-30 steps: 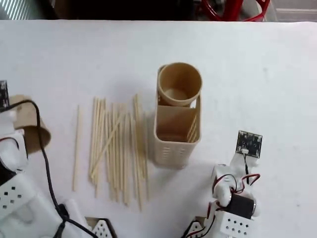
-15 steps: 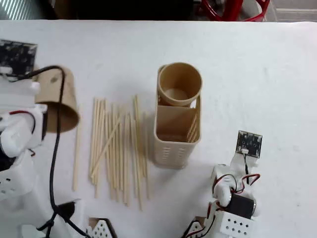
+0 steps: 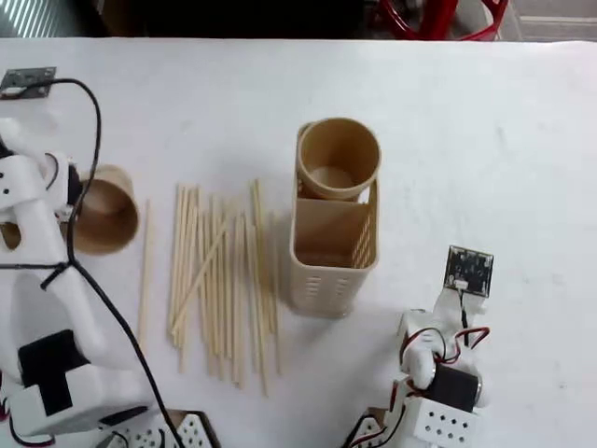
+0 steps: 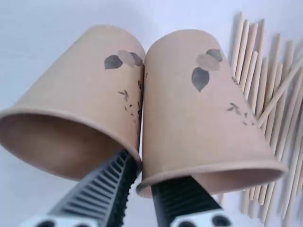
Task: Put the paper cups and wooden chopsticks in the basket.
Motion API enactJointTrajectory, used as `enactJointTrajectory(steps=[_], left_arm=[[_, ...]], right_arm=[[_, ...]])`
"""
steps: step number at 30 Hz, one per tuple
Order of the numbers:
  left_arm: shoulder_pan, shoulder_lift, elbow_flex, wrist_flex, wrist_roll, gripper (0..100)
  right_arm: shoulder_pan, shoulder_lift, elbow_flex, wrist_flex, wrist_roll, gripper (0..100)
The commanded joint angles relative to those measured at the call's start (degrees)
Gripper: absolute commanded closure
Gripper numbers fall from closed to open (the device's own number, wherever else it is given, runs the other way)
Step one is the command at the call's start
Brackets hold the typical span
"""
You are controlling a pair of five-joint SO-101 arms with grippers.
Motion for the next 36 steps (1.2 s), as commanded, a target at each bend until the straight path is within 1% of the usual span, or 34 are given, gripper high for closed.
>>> enactJointTrajectory(steps=[1,3,6,9,11,15,19,23,30,36], left_arm=[[0.3,-0.3,-4.5,0.4,-0.6,98],[1.3,0.1,-4.0,0.2,-0.7,98],[0.9,2.2,-2.2,0.2,-0.7,98],[-2.5,4.6,-1.0,0.0,-1.3,98],[-5.4,6.5,-1.0,-0.4,-4.0,97],[-11.4,9.5,-1.0,-0.4,-8.4,92],[-14.3,9.9,-0.8,-0.3,-11.4,93],[-13.9,10.2,-2.1,-0.4,-11.6,93],[-7.4,10.2,-3.4,-0.7,-11.5,93],[-4.1,10.2,-3.2,-0.4,-11.3,93]], right_arm=[[0.4,-0.4,0.5,0.3,0.0,97.9],[0.4,-0.4,0.5,0.3,0.0,97.9],[0.4,-0.4,0.5,0.3,0.0,97.9],[0.4,-0.4,0.5,0.3,0.0,97.9],[0.4,-0.4,0.5,0.3,0.0,97.9],[0.4,-0.4,0.5,0.3,0.0,97.9],[0.4,-0.4,0.5,0.3,0.0,97.9],[0.4,-0.4,0.5,0.3,0.0,97.9],[0.4,-0.4,0.5,0.3,0.0,97.9],[0.4,-0.4,0.5,0.3,0.0,97.9]])
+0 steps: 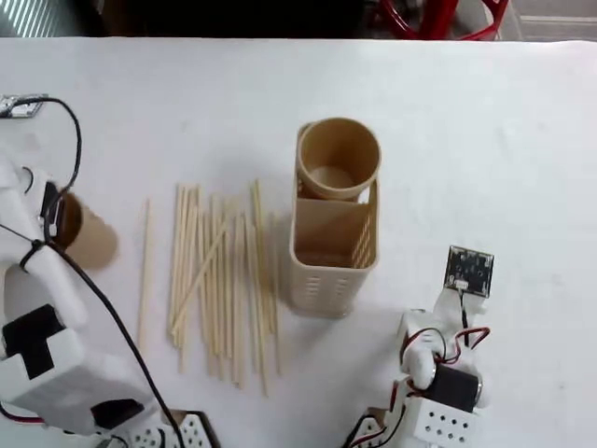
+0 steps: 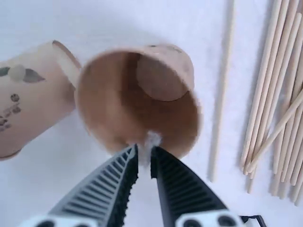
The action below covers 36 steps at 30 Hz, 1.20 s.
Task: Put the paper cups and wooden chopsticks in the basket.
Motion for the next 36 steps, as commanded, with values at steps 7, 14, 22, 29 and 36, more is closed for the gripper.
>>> enactJointTrajectory(steps=[7,14,22,29,36], left_arm=[[4.8,-0.8,-8.3,-0.4,0.6,93],[-7.9,-0.9,-28.8,0.1,6.5,89],[-26.9,1.5,-21.5,-3.3,-4.2,76],[-28.7,11.0,-7.2,-13.5,-17.9,74],[-29.6,21.8,-12.6,-19.0,-22.4,74]], right_arm=[[0.4,-0.4,0.5,0.3,0.0,97.9],[0.4,-0.4,0.5,0.3,0.0,97.9],[0.4,-0.4,0.5,0.3,0.0,97.9],[0.4,-0.4,0.5,0.3,0.0,97.9],[0.4,-0.4,0.5,0.3,0.0,97.9]])
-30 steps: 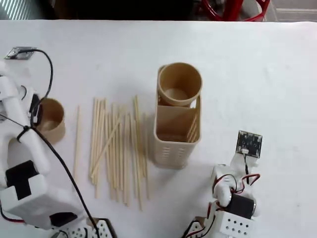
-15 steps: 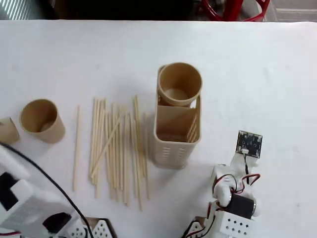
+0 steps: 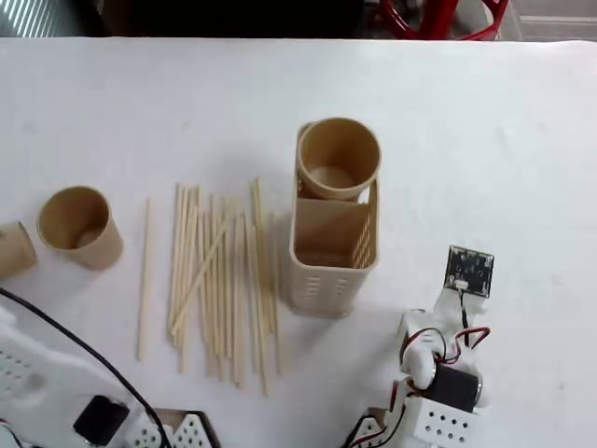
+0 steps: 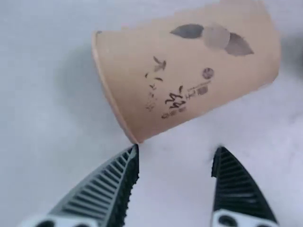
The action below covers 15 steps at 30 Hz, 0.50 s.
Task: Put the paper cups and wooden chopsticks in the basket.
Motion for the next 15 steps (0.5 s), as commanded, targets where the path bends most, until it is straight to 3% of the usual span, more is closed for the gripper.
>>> enactJointTrajectory(steps=[1,11,15], left_arm=[[-0.7,4.0,-5.3,-3.2,-1.0,74],[-1.4,10.7,-15.1,-3.1,-1.0,75],[-2.7,9.1,-20.4,2.2,-0.5,75]], right_arm=[[0.3,-0.4,0.5,0.3,0.0,97.9],[0.3,-0.4,0.5,0.3,0.0,97.9],[0.3,-0.4,0.5,0.3,0.0,97.9]])
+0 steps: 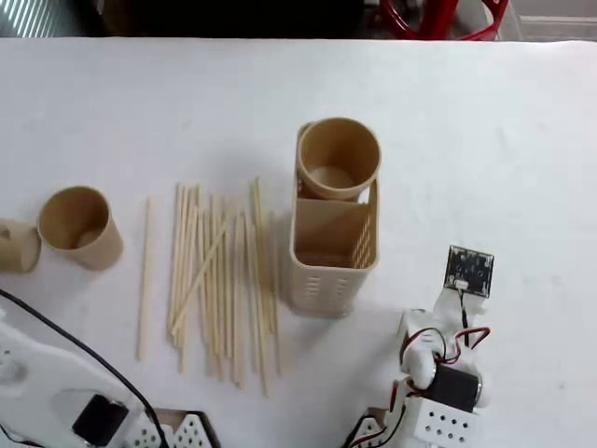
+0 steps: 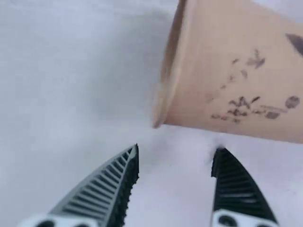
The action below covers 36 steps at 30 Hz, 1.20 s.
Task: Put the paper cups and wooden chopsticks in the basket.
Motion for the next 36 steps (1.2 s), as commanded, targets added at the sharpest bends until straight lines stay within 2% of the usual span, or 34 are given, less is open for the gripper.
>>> enactJointTrajectory(steps=[1,8,13,17,20,25,36], left_arm=[[-1.5,-3.1,-7.9,4.6,0.7,75],[0.2,-3.9,-19.9,10.5,3.3,74],[3.1,-3.9,-25.6,13.9,16.4,74],[4.9,-3.8,-26.7,10.4,24.3,74],[5.9,-3.4,-25.7,7.6,23.5,74],[8.6,0.3,-23.6,7.8,20.3,74],[9.1,8.7,-24.1,4.5,20.3,74]], right_arm=[[0.3,-0.4,0.5,0.3,0.0,97.9],[0.3,-0.4,0.5,0.3,0.0,97.9],[0.3,-0.4,0.5,0.3,0.0,97.9],[0.3,-0.4,0.5,0.3,0.0,97.9],[0.3,-0.4,0.5,0.3,0.0,97.9],[0.3,-0.4,0.5,0.3,0.0,97.9],[0.3,-0.4,0.5,0.3,0.0,97.9]])
